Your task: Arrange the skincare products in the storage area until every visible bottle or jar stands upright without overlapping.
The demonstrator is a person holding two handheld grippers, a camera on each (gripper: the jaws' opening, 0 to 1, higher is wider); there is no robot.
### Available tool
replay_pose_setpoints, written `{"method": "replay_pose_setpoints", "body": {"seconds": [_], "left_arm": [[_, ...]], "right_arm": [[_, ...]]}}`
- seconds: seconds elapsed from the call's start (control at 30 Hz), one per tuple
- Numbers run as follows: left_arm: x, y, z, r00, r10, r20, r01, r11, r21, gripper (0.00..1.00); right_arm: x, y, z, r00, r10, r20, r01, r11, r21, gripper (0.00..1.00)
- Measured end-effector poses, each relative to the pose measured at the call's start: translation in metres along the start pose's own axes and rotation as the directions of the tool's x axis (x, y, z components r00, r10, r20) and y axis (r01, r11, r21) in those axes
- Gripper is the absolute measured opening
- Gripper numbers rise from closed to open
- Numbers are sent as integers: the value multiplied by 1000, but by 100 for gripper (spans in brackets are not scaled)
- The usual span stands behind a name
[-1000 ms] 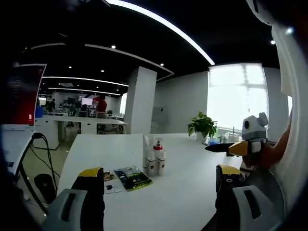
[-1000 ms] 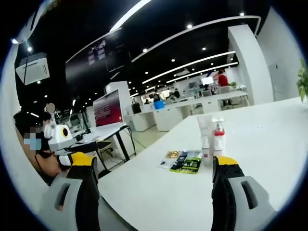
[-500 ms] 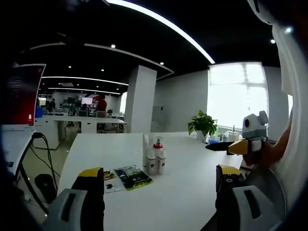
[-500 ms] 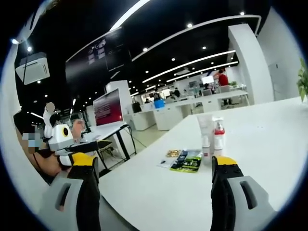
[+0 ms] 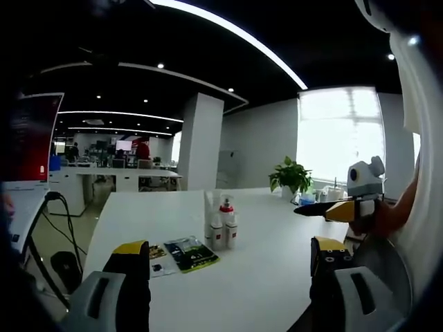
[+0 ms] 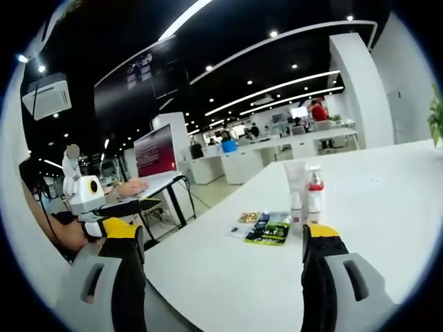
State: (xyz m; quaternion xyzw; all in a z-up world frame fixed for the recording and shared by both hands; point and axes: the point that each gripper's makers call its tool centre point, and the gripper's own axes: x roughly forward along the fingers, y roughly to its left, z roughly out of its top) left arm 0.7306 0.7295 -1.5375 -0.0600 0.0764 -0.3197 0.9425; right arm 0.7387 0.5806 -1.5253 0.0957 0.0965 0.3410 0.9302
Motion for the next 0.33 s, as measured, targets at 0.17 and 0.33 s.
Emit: {"method": "replay_pose_setpoints", "body": {"seconds": [0.17, 0.33], "left_arm": [[0, 1, -2, 1000, 0, -6, 0, 1000, 1, 99], [0, 1, -2, 1000, -1, -8, 1, 1000, 8, 99]], "right_arm": [[0, 0, -1, 1000, 0, -7, 0, 1000, -1, 89], [0, 0, -2, 1000, 0, -12, 0, 1000, -3, 89]]}}
